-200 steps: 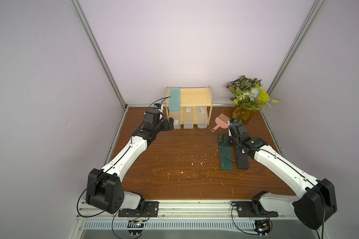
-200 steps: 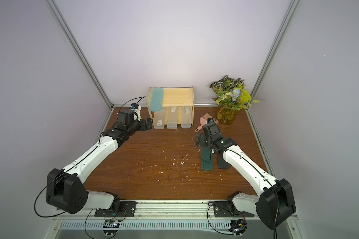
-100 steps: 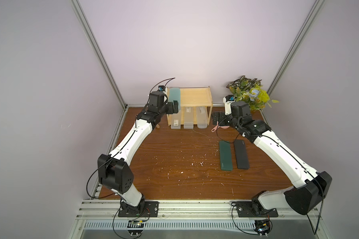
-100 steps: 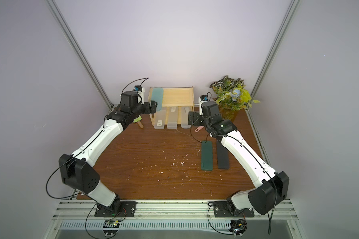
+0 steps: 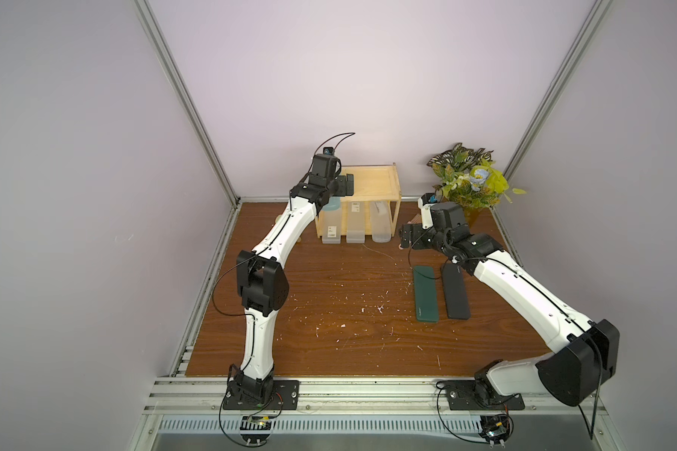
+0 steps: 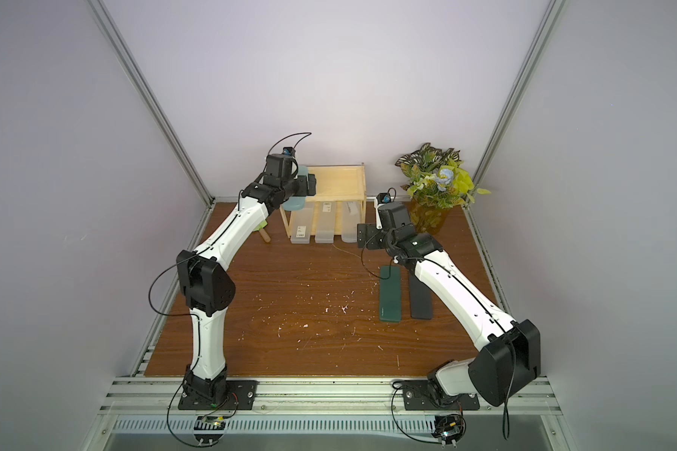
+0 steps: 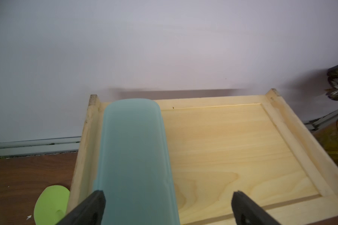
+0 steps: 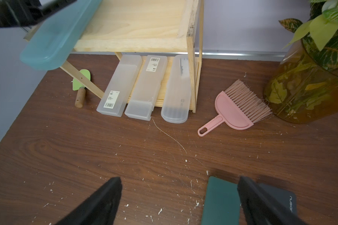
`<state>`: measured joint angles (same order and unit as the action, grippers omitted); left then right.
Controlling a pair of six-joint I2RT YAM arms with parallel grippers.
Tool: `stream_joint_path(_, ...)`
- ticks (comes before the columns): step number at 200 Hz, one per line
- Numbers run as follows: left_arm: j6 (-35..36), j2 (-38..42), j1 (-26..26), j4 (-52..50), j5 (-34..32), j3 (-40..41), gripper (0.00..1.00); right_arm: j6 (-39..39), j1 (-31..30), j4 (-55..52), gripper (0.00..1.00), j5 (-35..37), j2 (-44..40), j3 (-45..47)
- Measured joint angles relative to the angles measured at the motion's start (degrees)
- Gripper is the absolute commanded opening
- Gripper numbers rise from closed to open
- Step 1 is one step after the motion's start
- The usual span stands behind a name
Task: Remove the pencil cases from the shelf
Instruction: Pick up the pencil case from the shelf.
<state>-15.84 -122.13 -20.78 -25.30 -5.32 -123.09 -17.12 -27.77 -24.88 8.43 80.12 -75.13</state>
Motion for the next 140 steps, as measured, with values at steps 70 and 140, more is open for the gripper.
stream_joint_path(70,0.4,-1.6,-0.2,-0.7,-4.9,-2.3,1.00,0.7,1.8,0.0,0.99,-1.5,-0.3,1.0)
stream_joint_path(140,0.0,-2.9,-0.2,-0.7,-7.3,-2.3,1.00,0.8,2.4,0.1,0.99,-3.0,-0.1,1.0)
